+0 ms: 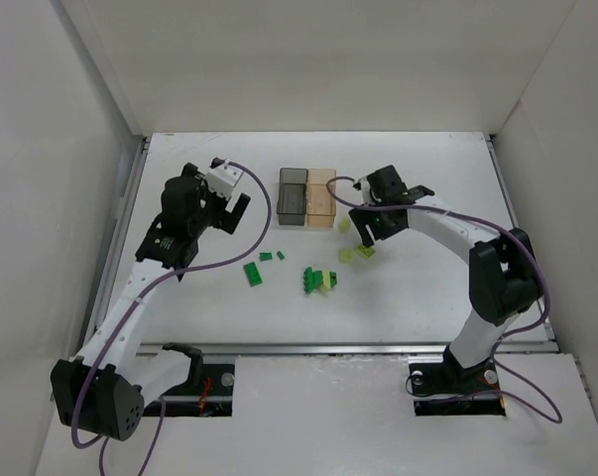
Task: Sort the legos into containers by color
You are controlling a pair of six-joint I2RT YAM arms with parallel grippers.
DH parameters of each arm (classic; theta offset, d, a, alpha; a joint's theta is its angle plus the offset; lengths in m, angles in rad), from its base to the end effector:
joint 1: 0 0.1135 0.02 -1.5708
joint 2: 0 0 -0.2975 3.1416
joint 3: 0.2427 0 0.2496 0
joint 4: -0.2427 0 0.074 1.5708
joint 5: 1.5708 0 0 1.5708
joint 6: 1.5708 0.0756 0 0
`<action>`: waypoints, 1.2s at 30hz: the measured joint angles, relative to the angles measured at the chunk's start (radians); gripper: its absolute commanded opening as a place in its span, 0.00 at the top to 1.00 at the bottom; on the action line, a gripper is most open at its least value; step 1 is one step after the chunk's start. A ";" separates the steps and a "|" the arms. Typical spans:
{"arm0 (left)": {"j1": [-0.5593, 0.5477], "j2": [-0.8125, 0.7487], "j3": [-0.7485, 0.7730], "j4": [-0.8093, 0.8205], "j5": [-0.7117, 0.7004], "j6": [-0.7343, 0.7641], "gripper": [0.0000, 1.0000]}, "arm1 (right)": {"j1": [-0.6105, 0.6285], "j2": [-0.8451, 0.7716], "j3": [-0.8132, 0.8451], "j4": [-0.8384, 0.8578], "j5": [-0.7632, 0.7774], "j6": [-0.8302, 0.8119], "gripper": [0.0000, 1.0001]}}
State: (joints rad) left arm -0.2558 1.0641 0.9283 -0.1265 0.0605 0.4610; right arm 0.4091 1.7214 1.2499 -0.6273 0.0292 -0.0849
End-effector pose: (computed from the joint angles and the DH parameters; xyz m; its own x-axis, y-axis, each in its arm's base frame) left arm 0.2583 -0.0723 0.3615 -0.0872 0.4818 -0.8719 0.3884 0.8225 0.4156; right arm 0.3456 0.1474 0.2178 -0.7815 -0.4312 -0.4508 -0.4533 0.8890 -0.0645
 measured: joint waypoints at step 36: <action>0.000 -0.037 -0.056 0.042 -0.062 -0.079 0.00 | 0.086 0.153 0.012 0.013 0.032 0.028 1.00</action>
State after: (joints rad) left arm -0.2558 1.0267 0.8722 -0.0849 -0.0013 0.3824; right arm 0.4950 1.8744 1.2617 -0.6147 0.0612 -0.0570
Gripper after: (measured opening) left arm 0.993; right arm 0.432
